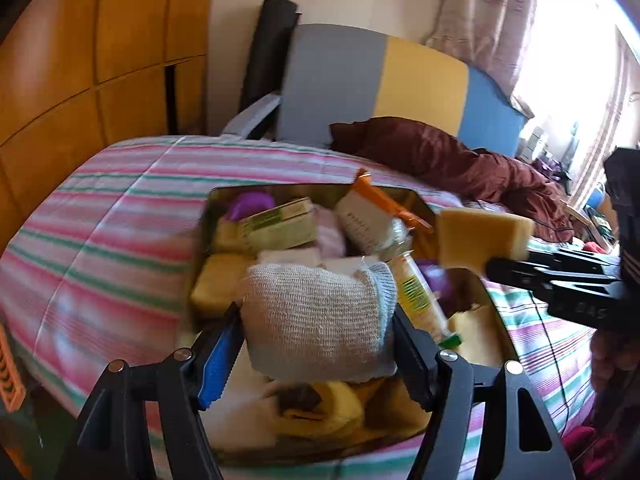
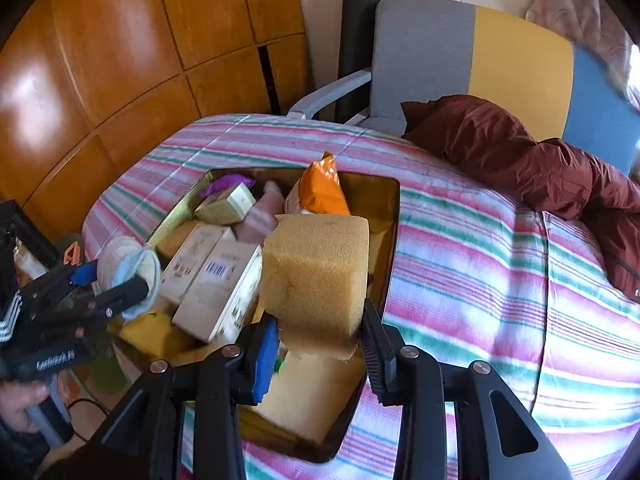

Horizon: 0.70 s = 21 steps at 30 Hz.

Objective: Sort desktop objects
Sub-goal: 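Carry the white sock and yellow sponge over the gold tray with both tools, then release the sponge and sock into the gold tray with both tools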

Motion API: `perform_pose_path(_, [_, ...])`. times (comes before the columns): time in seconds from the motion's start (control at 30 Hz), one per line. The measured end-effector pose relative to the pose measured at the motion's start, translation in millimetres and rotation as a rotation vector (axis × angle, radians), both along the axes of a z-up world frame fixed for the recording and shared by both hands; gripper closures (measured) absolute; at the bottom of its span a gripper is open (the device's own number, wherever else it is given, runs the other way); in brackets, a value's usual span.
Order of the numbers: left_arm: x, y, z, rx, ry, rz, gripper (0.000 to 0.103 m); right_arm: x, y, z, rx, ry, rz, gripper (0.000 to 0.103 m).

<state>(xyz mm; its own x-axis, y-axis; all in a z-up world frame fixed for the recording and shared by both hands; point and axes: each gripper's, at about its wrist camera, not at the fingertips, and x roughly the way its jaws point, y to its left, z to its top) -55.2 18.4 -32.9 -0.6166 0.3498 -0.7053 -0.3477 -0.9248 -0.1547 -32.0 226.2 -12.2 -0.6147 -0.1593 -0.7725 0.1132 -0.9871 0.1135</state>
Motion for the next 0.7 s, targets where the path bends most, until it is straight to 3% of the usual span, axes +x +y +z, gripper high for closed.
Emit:
perform_pose_path(0.3, [-11,45,0,0.045,-0.018,-0.118,0.032,-39,-3,-18,0.038,-0.026,-0.024,0.064])
perform_pose_path(0.37, [-14,53,-7,0.024,-0.032,-0.132,0.032,-41,0,-21,0.003,-0.027,-0.010,0.061])
perform_pose_path(0.47, [-23,62,-24,0.007,-0.088,-0.148,0.032,-39,6,-22,-0.013,-0.025,-0.013,0.046])
perform_pose_path(0.7, [-23,82,-32,-0.060,-0.063,-0.163,0.036,-32,14,-22,-0.036,-0.022,-0.020,0.041])
